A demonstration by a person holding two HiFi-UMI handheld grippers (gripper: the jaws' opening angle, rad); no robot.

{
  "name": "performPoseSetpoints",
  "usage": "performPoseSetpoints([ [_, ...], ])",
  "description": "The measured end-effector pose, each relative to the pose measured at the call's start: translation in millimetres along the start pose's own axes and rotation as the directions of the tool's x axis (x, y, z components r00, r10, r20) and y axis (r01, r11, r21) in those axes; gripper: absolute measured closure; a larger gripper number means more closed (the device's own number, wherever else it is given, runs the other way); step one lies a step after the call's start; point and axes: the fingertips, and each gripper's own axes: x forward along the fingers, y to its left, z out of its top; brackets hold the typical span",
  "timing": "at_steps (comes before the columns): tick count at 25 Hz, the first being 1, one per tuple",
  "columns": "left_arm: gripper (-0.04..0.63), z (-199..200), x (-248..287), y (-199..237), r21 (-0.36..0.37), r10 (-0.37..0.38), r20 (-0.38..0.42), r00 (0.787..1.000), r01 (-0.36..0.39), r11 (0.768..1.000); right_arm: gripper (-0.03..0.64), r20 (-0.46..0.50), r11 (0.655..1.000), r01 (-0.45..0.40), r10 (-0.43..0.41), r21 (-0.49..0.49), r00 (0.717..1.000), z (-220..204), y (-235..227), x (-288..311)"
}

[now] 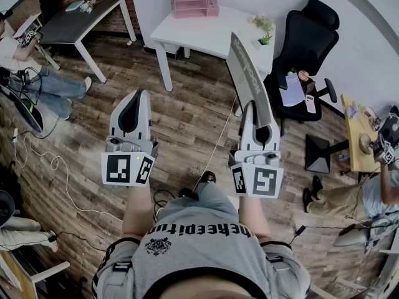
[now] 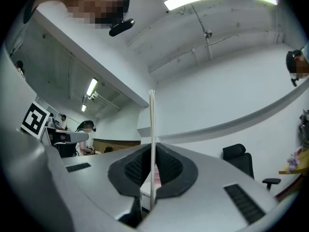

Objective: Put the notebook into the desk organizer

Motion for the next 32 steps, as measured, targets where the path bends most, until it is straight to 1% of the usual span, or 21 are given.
performPoseSetpoints([
  [5, 0.592, 2.9, 0.0, 0.9, 0.01, -0.009, 0.001, 1.0, 0.009, 1.0, 0.607, 0.008, 1.0, 0.008, -0.008, 0.003, 1.0, 2.1, 1.3, -0.2],
  [15, 0.592, 5.7, -5.7, 3.2, 0.005, -0.013, 0.006, 1.0, 0.013, 1.0, 0.607, 0.007, 1.0, 0.009, -0.009, 0.009, 1.0, 2.9, 8.4, -5.4],
  [17, 0.592, 7.7, -6.4, 4.8, 0.003, -0.013, 0.012, 1.0, 0.013, 1.0, 0.607, 0.01, 1.0, 0.003, -0.003, -0.002, 1.0, 4.3, 11.6, -4.6],
  [20, 0.592, 11.2, -9.3, 7.5, 0.007, -0.014, 0.024, 1.0, 0.014, 1.0, 0.609, 0.024, 1.0, -0.02, 0.021, -0.02, 1.0, 8.4, 18.8, -4.4],
  [24, 0.592, 10.0, -8.1, 13.1, 0.011, -0.017, 0.03, 0.999, 0.016, 1.0, 0.609, 0.063, 0.994, -0.085, 0.081, 0.063, 0.995, 14.8, 25.9, -2.1],
  [25, 0.592, 9.0, -5.5, 14.4, 0.013, -0.018, 0.029, 0.999, 0.018, 1.0, 0.609, 0.069, 0.993, -0.097, 0.093, 0.067, 0.993, 14.9, 26.8, 0.8],
  [28, 0.592, 5.3, 5.9, 17.8, 0.034, -0.03, 0.023, 0.999, 0.029, 0.999, 0.607, 0.066, 0.995, -0.096, 0.093, 0.036, 0.993, 9.7, 27.8, 14.2],
  [32, 0.592, -3.7, 30.3, 24.8, 0.096, -0.035, -0.001, 0.999, 0.035, 0.995, 0.607, 0.056, 0.996, -0.08, 0.079, 0.025, 0.995, -3.5, 23.0, 43.5],
])
